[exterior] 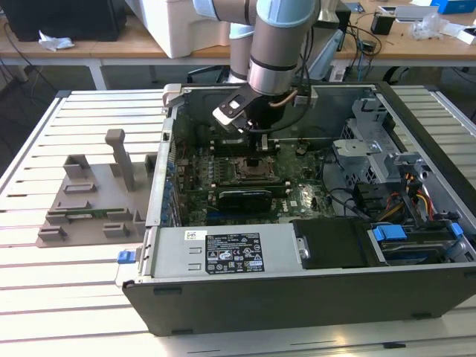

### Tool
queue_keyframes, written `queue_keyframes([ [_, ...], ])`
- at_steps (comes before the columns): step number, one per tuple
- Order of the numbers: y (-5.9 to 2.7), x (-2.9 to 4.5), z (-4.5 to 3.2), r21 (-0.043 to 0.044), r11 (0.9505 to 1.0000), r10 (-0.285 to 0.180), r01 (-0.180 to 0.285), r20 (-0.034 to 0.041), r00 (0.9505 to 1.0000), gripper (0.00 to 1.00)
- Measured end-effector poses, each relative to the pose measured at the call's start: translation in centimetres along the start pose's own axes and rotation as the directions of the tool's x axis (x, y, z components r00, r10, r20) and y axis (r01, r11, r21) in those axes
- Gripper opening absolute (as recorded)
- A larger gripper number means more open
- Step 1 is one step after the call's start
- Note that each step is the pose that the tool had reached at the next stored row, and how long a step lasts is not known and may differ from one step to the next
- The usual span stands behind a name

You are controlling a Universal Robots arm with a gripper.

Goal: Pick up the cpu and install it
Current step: 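Close the cpu cover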

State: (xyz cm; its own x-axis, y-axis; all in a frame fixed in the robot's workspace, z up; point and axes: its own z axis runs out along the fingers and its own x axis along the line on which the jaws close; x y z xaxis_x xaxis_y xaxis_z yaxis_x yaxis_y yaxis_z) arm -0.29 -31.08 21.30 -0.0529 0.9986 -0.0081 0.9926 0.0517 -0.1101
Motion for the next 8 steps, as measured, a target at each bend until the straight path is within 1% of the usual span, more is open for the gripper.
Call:
queue_keyframes([
  [1,0.61,-0.03,-0.07,0.0067,1.0,0.0,0.0,-0.0023,1.0,0.11],
  [2,1.02,-0.06,-0.12,0.0102,0.9999,0.0,0.0,-0.0033,1.0,0.11],
  [3,1.22,-0.07,-0.29,0.0108,0.9999,0.0,0.0,-0.0035,1.0,0.11],
  [4,1.22,-0.08,-0.64,0.0109,0.9999,0.0,0.0,-0.0036,1.0,0.11],
  [5,1.16,-0.08,-1.26,0.0109,0.9999,0.0,0.0,-0.0037,1.0,0.11],
  [8,1.03,-0.09,-2.5,0.0109,0.9999,0.0,0.0,-0.0036,1.0,0.11],
])
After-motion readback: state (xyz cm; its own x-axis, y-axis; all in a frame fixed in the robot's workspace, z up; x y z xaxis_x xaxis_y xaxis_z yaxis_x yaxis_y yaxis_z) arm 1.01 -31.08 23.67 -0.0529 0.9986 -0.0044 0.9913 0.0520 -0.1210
